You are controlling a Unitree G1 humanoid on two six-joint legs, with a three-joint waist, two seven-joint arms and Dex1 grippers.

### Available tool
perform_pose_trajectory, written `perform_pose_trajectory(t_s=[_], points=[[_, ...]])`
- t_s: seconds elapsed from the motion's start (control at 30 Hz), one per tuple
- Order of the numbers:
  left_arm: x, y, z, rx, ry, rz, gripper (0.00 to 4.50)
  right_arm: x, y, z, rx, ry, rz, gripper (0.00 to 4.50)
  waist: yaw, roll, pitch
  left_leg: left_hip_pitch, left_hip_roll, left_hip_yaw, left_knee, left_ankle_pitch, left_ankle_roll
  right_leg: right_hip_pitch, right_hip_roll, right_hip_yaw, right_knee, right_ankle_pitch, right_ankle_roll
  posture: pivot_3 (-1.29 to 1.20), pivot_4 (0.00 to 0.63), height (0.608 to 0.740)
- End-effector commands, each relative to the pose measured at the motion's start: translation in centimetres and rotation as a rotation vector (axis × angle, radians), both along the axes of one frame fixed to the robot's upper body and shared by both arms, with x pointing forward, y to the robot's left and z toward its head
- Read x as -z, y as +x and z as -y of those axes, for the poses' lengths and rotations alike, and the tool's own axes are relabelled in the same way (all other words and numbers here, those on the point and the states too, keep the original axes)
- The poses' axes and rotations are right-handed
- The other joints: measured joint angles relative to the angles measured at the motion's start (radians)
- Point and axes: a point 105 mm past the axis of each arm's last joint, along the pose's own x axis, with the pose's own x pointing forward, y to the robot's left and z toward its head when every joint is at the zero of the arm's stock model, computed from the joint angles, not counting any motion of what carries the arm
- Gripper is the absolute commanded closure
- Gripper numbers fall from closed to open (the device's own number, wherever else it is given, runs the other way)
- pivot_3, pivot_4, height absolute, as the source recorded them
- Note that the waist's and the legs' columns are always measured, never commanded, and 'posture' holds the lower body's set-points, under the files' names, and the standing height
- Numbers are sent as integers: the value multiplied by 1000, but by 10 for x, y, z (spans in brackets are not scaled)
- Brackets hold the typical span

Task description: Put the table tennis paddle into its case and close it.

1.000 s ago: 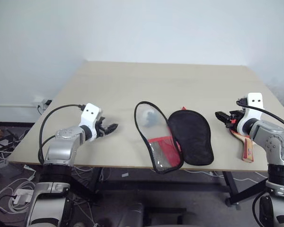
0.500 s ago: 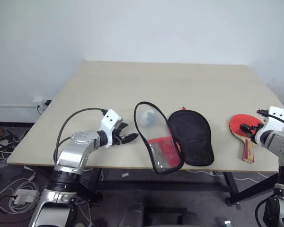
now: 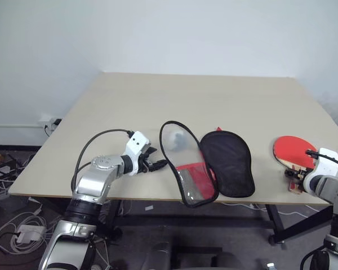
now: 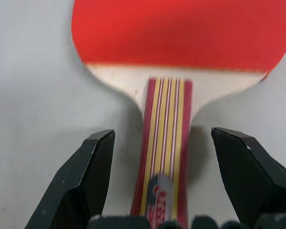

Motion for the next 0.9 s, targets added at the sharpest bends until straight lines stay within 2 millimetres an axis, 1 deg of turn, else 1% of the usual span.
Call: perform_pose_trajectory(t_s=[0.03, 0.17, 0.2, 0.27, 0.3, 0.4, 0.5, 0.57, 0.63, 0.7, 0.8, 0.87, 0.9], points=[[-18, 9, 9, 33, -3, 70, 722, -11, 4, 5, 25, -35, 51, 1001, 0, 0, 0, 0, 0, 0, 0, 0, 0, 0, 0, 0, 0, 0, 0, 0, 0, 715], [-21, 12, 12, 45, -5, 78, 722, -5, 7, 11, 47, -65, 39, 1001, -1, 0, 0, 0, 0, 0, 0, 0, 0, 0, 0, 0, 0, 0, 0, 0, 0, 715], [-21, 12, 12, 46, -3, 79, 722, -5, 9, 12, 51, -79, 44, 1374, -1, 0, 0, 0, 0, 0, 0, 0, -1, 0, 0, 0, 0, 0, 0, 0, 0, 715], [-20, 13, 11, 46, -1, 80, 722, -6, 13, 14, 56, -98, 54, 1858, -2, 0, 0, 0, 0, 0, 0, 1, -2, 0, 0, 0, 0, 0, 0, 0, 0, 715], [-20, 13, 11, 47, -1, 80, 722, -6, 14, 14, 57, -100, 58, 2261, -2, 0, 0, 0, 0, 0, 0, 1, -2, 0, 0, 0, 0, 0, 0, 0, 0, 715], [-20, 13, 10, 44, -2, 79, 722, -9, 18, 14, 43, -123, 72, 3284, -1, 0, 0, 0, 0, 0, 0, 2, -3, 0, 0, 0, 0, 0, 0, 0, 0, 715], [-18, 13, 10, 40, -3, 77, 722, -19, 22, 17, 21, -172, 93, 3345, -1, 0, 0, 0, 0, 0, 1, 2, -3, 0, 0, 0, 0, 0, 0, 0, 0, 715], [-18, 13, 10, 40, -5, 75, 722, -34, 26, 12, -14, -177, 150, 3345, -1, 1, 0, 0, 0, 0, 1, 2, -3, 0, 0, 0, 0, 0, 0, 0, 0, 715], [-17, 13, 10, 36, -7, 73, 722, -59, 30, -6, -96, -151, 226, 3345, -1, 2, 1, 0, 0, 0, 0, 2, -3, 0, 0, 0, 0, 0, 0, 0, 0, 715], [-16, 14, 10, 32, -8, 70, 722, -74, 31, -24, -155, -116, 272, 3345, -2, 4, 2, 0, 0, 1, 0, 2, -3, 0, 0, 1, 1, 0, 0, 0, 0, 715], [-15, 14, 13, 40, -5, 70, 722, -80, 30, -57, -238, -75, 279, 3345, -3, 3, 2, 0, 1, 1, 0, 1, -1, -1, 1, 2, 2, 0, 0, 0, 0, 715], [-14, 14, 14, 46, 0, 72, 722, -80, 30, -72, -258, -41, 276, 3345, -2, 3, 1, 0, 2, 1, 0, 0, 1, -1, 1, 2, 2, 0, 0, 0, 0, 715], [-14, 14, 15, 47, -5, 73, 722, -79, 32, -87, -271, -25, 279, 3345, -1, 3, 1, 0, 2, 1, 0, 0, 1, -1, 1, 1, 2, 0, 0, 0, 0, 715]])
